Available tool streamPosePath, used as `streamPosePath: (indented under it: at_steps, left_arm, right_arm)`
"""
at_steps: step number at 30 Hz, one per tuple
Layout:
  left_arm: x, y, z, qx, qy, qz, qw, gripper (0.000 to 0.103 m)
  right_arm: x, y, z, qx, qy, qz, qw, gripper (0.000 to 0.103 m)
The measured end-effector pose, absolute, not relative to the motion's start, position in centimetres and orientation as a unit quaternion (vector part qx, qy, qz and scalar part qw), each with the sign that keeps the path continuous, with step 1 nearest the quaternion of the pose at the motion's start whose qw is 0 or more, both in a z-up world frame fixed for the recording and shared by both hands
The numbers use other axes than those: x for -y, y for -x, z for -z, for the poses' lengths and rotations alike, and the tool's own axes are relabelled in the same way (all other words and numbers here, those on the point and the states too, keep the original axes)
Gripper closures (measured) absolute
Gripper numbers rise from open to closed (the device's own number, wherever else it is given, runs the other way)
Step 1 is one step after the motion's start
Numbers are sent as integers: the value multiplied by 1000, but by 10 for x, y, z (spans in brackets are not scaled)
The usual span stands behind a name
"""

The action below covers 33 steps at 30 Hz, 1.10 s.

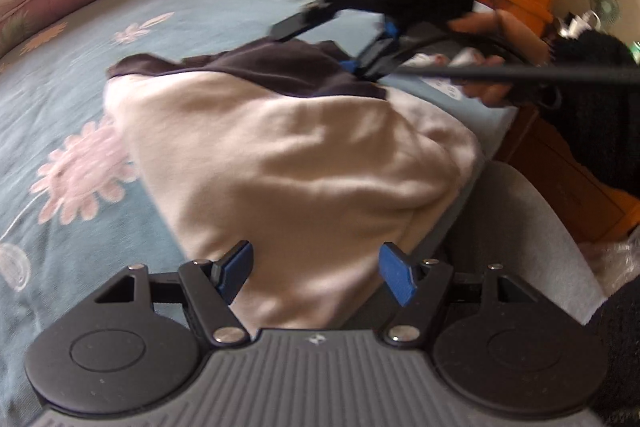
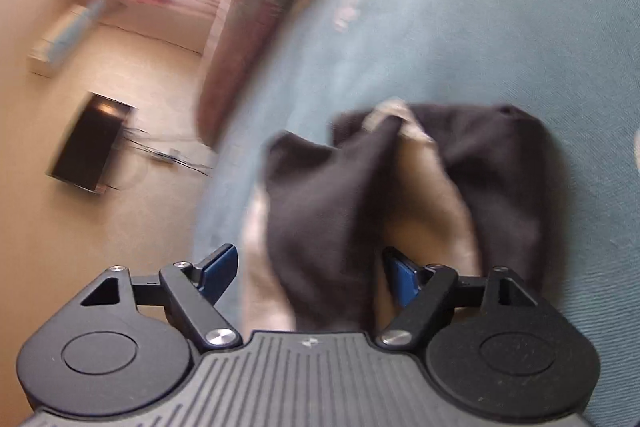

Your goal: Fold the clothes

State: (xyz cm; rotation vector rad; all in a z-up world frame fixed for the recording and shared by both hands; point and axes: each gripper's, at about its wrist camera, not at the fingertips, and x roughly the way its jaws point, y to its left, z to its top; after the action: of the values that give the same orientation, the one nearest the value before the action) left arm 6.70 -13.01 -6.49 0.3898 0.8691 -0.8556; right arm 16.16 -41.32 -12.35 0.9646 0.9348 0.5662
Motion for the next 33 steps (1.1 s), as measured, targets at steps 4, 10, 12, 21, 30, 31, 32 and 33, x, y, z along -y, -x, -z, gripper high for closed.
streamPosePath:
  at_steps: [4,10,12,21,30,31,32,33]
  left_arm:
    - [156,-47,78,-346,-206,418,814,33]
    - [182,-19,95,-243,-291,407,831,33]
    - [188,-9,98,-205,-342,400,826,33]
    - [187,12,106,-141,-498,382,765,34]
    - [181,13,113,-115,-555,346,748,33]
    - [187,15,113,-112,-551,350,750,33]
    - [194,15,113,-108,-549,353,750,33]
    - [201,16,114,-103,-547,356,750,33]
  right_arm:
    - [422,-161,130,-415,-482,-259,727,21]
    - [427,-164,133,-419,-516,-250,704,21]
    - [429,-167,134,-426,-522,-248,696,21]
    - [426,-165,134,-425,-520,-249,697,21]
    - [425,-168,135,-423,-523,-248,697,21]
    - [426,-168,135,-422,-525,-247,697,21]
    - [425,-168,135,-422,-525,-246,697,21]
    - [425,-168,136,-422,-525,-245,697,21]
